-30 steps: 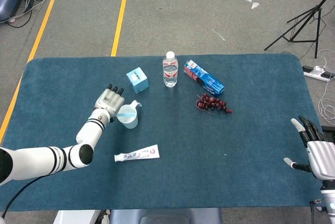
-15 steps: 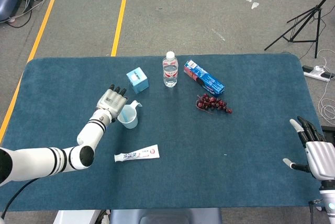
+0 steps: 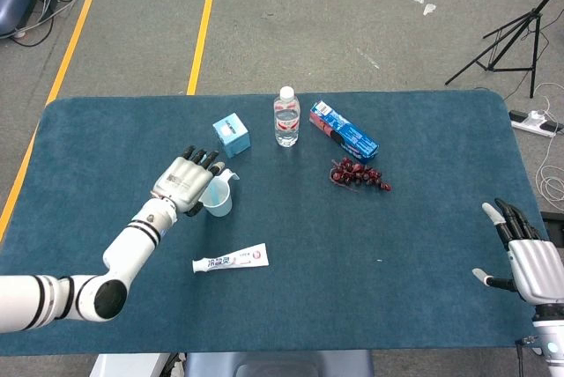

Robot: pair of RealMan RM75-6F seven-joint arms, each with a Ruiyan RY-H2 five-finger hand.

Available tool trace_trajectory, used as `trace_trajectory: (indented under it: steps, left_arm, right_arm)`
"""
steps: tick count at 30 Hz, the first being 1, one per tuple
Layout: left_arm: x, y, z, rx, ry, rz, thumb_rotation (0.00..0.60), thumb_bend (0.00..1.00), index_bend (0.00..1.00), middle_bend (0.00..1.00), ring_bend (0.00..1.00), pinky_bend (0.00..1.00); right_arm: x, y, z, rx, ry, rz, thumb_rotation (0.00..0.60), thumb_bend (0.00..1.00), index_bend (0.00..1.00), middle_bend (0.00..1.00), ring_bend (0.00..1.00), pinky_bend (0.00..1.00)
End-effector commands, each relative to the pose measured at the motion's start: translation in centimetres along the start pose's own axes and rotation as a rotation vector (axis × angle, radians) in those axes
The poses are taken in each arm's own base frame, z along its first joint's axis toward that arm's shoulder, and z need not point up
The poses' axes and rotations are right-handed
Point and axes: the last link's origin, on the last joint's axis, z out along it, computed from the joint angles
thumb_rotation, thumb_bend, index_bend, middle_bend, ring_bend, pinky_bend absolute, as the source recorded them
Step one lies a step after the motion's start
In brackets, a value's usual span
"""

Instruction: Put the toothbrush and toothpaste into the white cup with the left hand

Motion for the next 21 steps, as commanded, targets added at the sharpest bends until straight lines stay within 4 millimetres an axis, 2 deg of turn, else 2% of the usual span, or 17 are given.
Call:
trace_trajectory:
  steps: [1,3,7,11,15,18,21]
  left_arm:
    - [-0.3,-0.3,-3.1,-0.024,0.049,-0.057,0.600,0.35,0.00,0.00,0.00,0.00]
    - [-0.9,-0.3,-4.4,-0.040,0.055,-0.082,0.600,0.35,0.00,0.00,0.00,0.00]
    - [-2.2,-0.3,-6.3,-0.056,0.052,-0.122,0.600,0.35,0.10,0.00,0.00,0.00]
    - [-3.8,-0.3,-7.5,-0.066,0.037,-0.179,0.600,0.25,0.23,0.00,0.00,0.00]
    - [-5.4,-0.4,-7.8,-0.060,0.032,-0.253,0.600,0.21,0.31,0.00,0.00,0.00]
    - [-6.7,-0.3,-7.4,-0.069,0.019,-0.317,0.600,0.21,0.41,0.00,0.00,0.00]
    - [-7.9,-0.5,-6.7,-0.068,0.002,-0.352,0.600,0.21,0.45,0.00,0.00,0.00]
  right_arm:
    - [0.0,0.0,0.0,-0.002,0.003,0.000,0.600,0.00,0.01,0.00,0.00,0.26]
    - [0.1,0.1,0.0,-0.004,0.008,0.000,0.600,0.00,0.01,0.00,0.00,0.26]
    - [0.3,0.1,-0.1,-0.007,0.021,0.001,0.600,0.00,0.01,0.00,0.00,0.26]
    - [0.6,0.3,-0.2,-0.014,0.036,0.003,0.600,0.00,0.01,0.00,0.00,0.26]
    - [1.0,0.5,-0.2,-0.023,0.050,0.007,0.600,0.00,0.01,0.00,0.00,0.26]
    - [1.2,0.6,-0.3,-0.028,0.059,0.010,0.600,0.00,0.01,0.00,0.00,0.26]
    - [1.5,0.7,-0.4,-0.032,0.069,0.013,0.600,0.00,0.01,0.00,0.00,0.26]
